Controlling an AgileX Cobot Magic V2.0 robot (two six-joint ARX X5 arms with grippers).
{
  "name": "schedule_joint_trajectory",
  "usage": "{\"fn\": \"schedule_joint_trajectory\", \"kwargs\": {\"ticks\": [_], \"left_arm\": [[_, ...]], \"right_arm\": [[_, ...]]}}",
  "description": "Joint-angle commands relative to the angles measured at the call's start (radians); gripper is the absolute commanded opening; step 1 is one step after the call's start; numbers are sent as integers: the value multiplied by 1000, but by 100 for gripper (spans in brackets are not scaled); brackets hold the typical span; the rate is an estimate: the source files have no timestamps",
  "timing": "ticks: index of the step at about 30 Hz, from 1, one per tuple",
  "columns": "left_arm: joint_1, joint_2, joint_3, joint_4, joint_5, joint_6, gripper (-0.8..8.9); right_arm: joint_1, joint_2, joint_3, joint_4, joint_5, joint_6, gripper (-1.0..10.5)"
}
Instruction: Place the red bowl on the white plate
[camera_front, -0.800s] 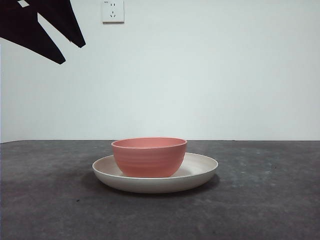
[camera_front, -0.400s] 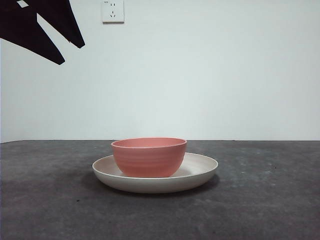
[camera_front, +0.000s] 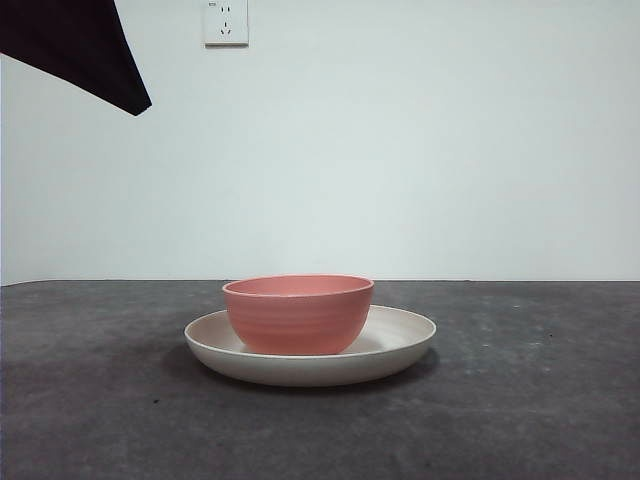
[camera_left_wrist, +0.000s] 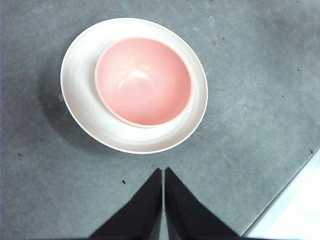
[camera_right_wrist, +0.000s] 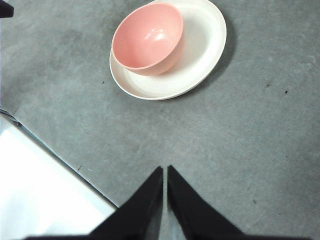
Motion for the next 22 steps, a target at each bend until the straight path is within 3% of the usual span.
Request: {"fn": "schedule_joint_trajectory", "kwargs": {"ticks": [1, 22], "left_arm": [[-3, 5, 9, 12, 6, 11, 6], [0, -5, 10, 17, -5, 36, 6]], "right_arm": [[5, 4, 5, 13, -4, -5, 6], [5, 4, 5, 21, -3, -6, 6]]}}
